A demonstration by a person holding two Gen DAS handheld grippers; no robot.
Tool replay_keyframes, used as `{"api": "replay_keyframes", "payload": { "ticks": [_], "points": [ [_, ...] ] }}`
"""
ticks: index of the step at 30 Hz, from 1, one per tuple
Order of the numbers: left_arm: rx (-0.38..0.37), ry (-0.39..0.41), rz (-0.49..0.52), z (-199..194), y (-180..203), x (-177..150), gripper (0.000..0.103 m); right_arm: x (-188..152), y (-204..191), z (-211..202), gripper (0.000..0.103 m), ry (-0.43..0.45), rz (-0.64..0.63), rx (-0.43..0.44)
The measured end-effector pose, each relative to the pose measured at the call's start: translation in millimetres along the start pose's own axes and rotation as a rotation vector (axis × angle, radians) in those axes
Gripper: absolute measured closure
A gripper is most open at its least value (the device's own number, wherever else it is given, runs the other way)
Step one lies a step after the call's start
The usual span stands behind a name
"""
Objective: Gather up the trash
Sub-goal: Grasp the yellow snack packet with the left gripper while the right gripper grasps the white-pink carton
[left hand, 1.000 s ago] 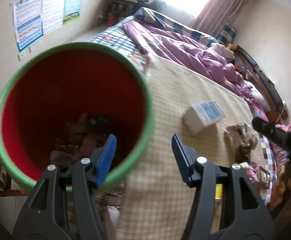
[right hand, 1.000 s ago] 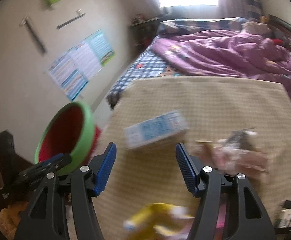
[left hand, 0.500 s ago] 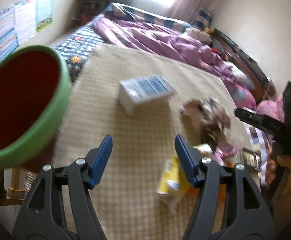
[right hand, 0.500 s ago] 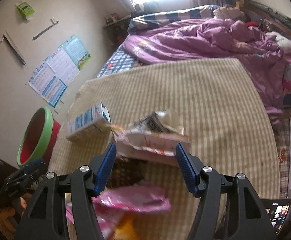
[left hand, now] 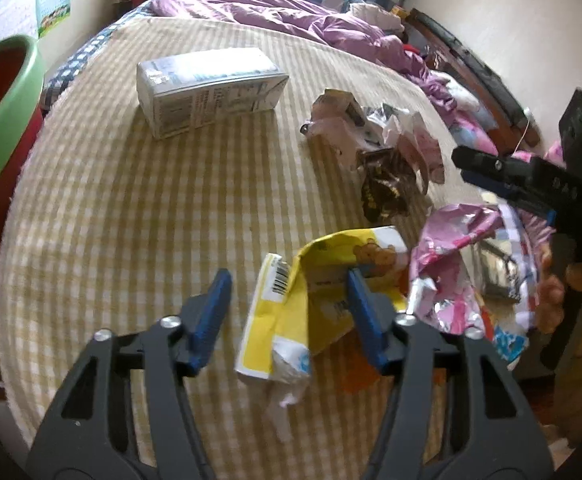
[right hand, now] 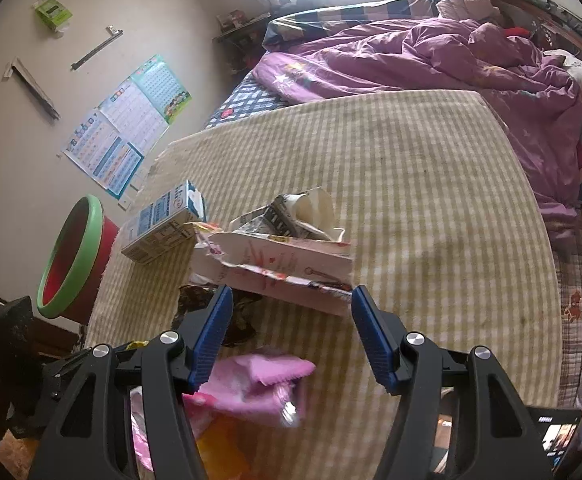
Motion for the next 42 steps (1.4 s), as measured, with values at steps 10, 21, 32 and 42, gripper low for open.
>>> {"api": "replay_keyframes", "payload": {
  "ticks": [10,21,32,42],
  "points": [
    [0.148,0.053,-0.082,-14.6,-29.1,5.1,0.084,-0.3,-16.2,10.1,0.043,-0.037,-0.045,0.064],
    [0.168,0.055,-0.136,-19.8,-51.9,6.3,0.055,16.6,-2.1,21.4,0.032,-0.094,-0.218,-0.032],
    [0.127,0.037,-0.111,-18.5,-40.8,4.8,0.054,11.2,12.4,47.8,0.032,-0.206,-0.226,0.026],
    [0.123,0.013,-0.101,-16.4,-44.0,-2.2,0.054,0.1,5.7,48.3,0.081,-0.216,-0.189,0.045]
  ]
}}
Point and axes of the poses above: each gripper's, at about its wrist camera, not at the fingertips, and z roughly the way its jaws point, y to its right, x to its top, the point moved 6 cm from there along z, roughly the way its jaws point, and after that the axes turned 10 degrees about x, right-handed, at the moved point
